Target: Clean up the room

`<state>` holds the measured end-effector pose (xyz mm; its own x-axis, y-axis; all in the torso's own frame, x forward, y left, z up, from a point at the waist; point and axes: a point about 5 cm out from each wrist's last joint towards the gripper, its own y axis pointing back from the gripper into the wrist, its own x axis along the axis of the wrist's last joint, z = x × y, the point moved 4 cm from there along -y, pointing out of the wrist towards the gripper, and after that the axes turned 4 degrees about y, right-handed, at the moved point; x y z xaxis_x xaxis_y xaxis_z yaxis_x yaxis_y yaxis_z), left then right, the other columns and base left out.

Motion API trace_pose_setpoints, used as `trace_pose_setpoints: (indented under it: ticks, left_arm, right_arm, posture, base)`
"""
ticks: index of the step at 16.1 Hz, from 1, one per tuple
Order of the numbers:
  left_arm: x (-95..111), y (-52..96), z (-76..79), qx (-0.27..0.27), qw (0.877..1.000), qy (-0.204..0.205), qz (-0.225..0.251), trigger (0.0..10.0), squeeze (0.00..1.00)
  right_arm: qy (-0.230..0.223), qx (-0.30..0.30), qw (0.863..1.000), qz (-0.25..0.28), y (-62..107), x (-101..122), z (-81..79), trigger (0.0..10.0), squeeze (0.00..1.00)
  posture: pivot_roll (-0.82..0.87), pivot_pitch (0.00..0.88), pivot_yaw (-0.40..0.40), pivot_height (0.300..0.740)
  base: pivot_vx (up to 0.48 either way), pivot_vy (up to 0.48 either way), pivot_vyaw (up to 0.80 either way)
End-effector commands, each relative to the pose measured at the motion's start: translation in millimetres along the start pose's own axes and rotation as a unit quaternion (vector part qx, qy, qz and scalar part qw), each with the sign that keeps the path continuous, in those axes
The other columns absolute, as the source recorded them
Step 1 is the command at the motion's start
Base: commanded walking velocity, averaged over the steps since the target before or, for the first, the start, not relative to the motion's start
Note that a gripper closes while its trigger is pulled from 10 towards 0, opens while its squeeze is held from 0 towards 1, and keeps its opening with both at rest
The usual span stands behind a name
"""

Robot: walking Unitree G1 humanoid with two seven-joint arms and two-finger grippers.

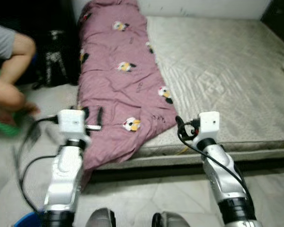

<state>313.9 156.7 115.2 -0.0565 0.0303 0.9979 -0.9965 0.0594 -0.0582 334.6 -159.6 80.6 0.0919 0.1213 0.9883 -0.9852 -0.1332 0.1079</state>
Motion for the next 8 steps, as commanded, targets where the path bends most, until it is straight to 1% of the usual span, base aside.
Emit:
trace_pose_setpoints:
  ticks: [1,8]
  left_arm:
    - [2.9,1.3,-3.1,0.001,1.000,-0.001,0.006,10.0,0.00]
    - [1.6,1.9,-1.1,-0.005,1.000,0.003,0.004,10.0,0.00]
  right_arm:
    - [0.001,-0.002,1.000,0.011,0.0,5.7,2.3,10.0,0.00]
    - [0.003,0.001,1.000,0.009,0.4,4.2,1.6,10.0,0.00]
  posture:
    - [-0.03,0.096,-0.048,0.740]
    - [-0.03,0.092,-0.047,0.740]
  base:
    - [0.304,0.000,0.44]
    - [0.344,0.000,0.00]
